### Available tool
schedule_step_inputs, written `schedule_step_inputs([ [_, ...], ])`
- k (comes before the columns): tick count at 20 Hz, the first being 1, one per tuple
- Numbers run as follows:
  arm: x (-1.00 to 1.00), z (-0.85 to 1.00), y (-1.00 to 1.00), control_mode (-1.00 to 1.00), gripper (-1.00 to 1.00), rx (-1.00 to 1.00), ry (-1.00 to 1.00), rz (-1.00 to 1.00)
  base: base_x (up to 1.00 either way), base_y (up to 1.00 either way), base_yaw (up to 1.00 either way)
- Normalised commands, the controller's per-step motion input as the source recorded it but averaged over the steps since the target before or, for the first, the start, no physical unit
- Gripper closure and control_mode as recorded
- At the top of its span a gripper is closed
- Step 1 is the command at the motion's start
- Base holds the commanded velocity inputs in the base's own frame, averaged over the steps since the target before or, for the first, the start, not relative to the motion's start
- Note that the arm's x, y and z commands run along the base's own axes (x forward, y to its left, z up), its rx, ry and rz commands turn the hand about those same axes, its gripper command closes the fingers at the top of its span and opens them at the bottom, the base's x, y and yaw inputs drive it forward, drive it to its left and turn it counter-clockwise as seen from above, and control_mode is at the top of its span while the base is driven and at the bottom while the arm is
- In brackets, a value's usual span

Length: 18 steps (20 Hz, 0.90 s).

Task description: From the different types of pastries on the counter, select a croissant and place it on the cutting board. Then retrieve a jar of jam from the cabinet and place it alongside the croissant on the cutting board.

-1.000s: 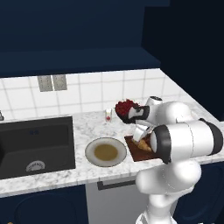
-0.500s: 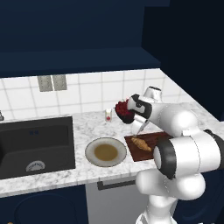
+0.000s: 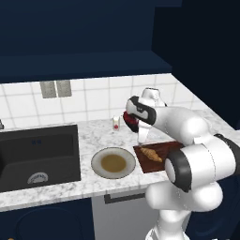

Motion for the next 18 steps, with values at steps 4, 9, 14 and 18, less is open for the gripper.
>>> schedule_step_inputs([
  [4, -0.52, 0.02, 0.0, -1.0, -1.0, 0.0, -0.24, 0.26, 0.0, 0.0, 0.0],
  [9, -0.19, 0.12, 0.0, -1.0, -1.0, 0.0, -0.28, 0.29, 0.0, 0.0, 0.0],
  [14, 0.0, 0.01, 0.17, -1.0, -1.0, 0.0, -0.05, 0.08, 0.0, 0.0, 0.0],
  [18, 0.0, 0.0, 0.0, -1.0, -1.0, 0.0, 0.0, 0.0, 0.0, 0.0, 0.0],
])
